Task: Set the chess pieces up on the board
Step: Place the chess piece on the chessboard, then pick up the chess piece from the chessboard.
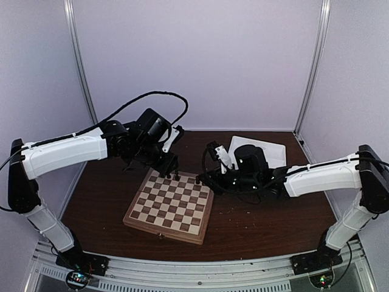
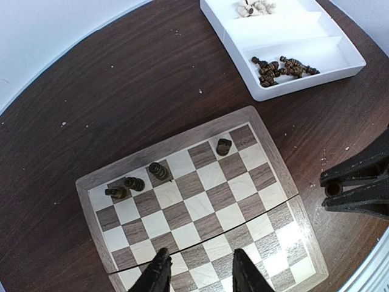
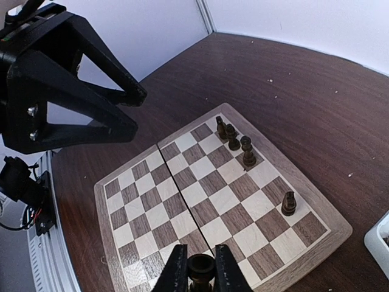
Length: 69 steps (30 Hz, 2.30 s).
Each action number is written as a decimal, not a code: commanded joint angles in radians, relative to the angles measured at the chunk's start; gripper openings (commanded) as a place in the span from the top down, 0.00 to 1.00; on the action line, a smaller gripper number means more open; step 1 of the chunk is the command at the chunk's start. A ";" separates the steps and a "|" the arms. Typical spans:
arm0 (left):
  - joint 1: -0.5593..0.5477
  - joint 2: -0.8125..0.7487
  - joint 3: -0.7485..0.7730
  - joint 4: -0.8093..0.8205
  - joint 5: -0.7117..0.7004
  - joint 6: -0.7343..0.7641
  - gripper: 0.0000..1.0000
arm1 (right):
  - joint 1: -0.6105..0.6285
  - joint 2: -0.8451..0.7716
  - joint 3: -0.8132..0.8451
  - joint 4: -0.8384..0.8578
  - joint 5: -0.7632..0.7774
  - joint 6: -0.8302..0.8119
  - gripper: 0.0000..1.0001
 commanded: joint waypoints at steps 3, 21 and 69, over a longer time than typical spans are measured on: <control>0.004 -0.063 -0.031 0.026 -0.050 -0.021 0.64 | 0.107 0.015 -0.023 0.095 0.285 -0.038 0.87; 0.004 -0.068 -0.045 0.018 -0.067 -0.021 0.64 | 0.238 0.420 -0.237 0.970 0.290 -0.168 0.88; -0.074 -0.042 -0.123 0.021 0.031 -0.023 0.61 | 0.185 -0.045 -0.086 0.036 0.592 -0.279 0.57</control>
